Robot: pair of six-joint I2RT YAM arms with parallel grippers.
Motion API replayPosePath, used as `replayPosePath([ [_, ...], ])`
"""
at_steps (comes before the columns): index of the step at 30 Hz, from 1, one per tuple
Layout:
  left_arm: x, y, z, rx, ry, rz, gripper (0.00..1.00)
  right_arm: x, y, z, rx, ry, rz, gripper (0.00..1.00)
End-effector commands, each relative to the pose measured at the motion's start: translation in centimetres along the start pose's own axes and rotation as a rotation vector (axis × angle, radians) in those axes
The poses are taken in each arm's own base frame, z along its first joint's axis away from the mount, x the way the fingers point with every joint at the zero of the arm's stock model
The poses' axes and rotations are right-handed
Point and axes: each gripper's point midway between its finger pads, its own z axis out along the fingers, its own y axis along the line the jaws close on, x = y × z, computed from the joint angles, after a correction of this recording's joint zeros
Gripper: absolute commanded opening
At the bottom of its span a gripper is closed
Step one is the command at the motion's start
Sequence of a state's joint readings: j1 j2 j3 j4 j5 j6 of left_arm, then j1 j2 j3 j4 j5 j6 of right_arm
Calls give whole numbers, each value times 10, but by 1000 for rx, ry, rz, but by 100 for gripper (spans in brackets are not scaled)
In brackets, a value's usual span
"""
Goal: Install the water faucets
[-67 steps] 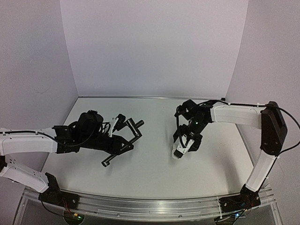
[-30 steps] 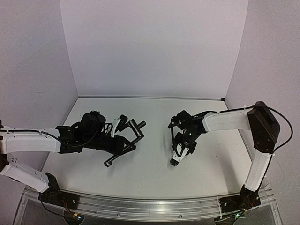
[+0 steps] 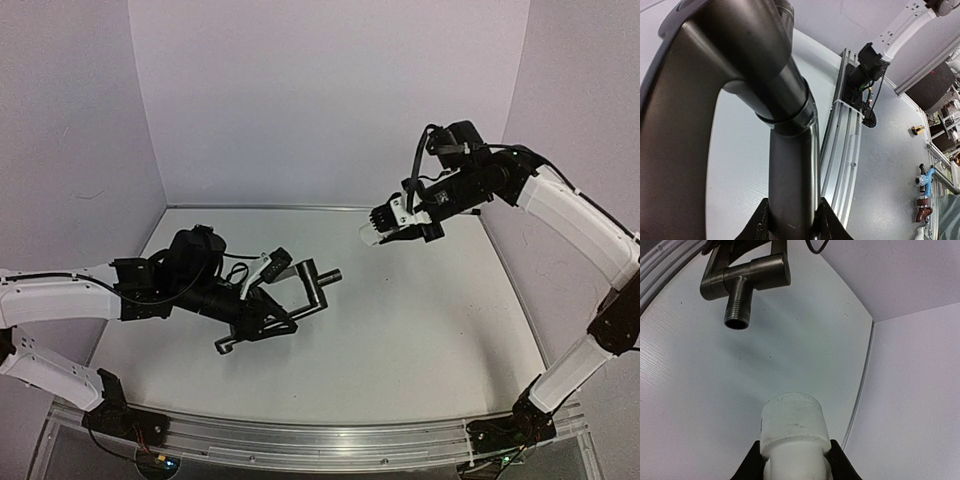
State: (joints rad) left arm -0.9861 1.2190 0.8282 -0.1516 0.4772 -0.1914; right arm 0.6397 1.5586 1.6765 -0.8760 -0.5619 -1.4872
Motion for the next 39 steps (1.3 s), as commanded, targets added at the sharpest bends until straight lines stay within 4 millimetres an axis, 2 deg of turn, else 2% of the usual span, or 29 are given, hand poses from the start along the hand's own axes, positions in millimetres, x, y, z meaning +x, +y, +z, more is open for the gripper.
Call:
replayPosePath([
  [1,-66,-55,-34,129,-184,231,0,-39,5,-29,22,-140,-32,0],
  [7,-76,-79,-45,209,-223,289,0,-66,22,-63,143,-209,-203,0],
  [13,-77,-90,-45,264,-222,302,0,-86,18,-83,256,-273,-214,0],
  [25,-84,-108,-35,329,-229,319,0,-102,17,-76,286,-338,-283,0],
  [34,-96,-116,-34,361,-262,343,0,-122,29,-76,288,-405,-387,0],
  [39,-96,-117,-34,362,-267,350,0,-122,33,-73,281,-408,-407,0],
])
